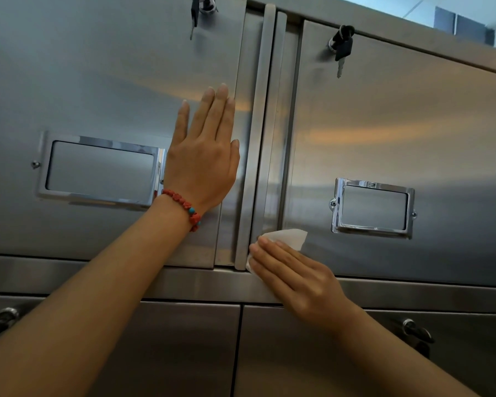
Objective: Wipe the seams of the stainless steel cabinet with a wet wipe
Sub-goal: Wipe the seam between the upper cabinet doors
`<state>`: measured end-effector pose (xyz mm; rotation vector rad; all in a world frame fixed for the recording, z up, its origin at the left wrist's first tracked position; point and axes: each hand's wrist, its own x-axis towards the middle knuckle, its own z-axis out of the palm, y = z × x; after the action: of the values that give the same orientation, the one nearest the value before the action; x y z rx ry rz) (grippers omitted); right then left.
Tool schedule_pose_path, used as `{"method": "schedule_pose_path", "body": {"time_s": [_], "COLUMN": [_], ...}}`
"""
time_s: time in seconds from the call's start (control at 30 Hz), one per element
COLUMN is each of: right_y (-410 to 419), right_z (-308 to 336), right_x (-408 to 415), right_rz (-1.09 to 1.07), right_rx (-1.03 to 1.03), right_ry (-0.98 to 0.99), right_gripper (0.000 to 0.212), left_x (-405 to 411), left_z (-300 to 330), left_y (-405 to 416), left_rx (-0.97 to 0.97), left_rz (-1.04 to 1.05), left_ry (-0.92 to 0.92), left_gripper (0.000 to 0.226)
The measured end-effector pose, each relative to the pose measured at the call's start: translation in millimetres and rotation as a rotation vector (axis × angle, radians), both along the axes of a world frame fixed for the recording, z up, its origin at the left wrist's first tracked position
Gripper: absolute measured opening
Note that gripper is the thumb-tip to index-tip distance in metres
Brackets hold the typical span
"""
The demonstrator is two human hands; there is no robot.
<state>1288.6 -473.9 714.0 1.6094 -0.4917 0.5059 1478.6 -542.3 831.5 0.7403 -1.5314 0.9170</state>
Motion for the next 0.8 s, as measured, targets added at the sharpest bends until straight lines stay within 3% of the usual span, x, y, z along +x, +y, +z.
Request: {"method": "schedule_pose_path", "body": {"time_s": [0.63, 0.8], "right_y": [-1.1, -2.1], "right_z": [78.7, 71.2], "right_x": [7.4, 10.9], "right_rz": [0.006, 0.015], "right_rx": [-0.024, -0.031], "right_ry": [-0.127, -0.156], "right_gripper": [0.033, 0.034], "left_x": [-0.7, -0.6], "left_z": [-0.7, -0.3], "left_y": [-0.3, -0.6], "left_rx": [-0.015, -0.013], "left_rz": [-0.013, -0.014], "left_ry": [-0.003, 0.000], "left_gripper": [0.055, 0.055]}}
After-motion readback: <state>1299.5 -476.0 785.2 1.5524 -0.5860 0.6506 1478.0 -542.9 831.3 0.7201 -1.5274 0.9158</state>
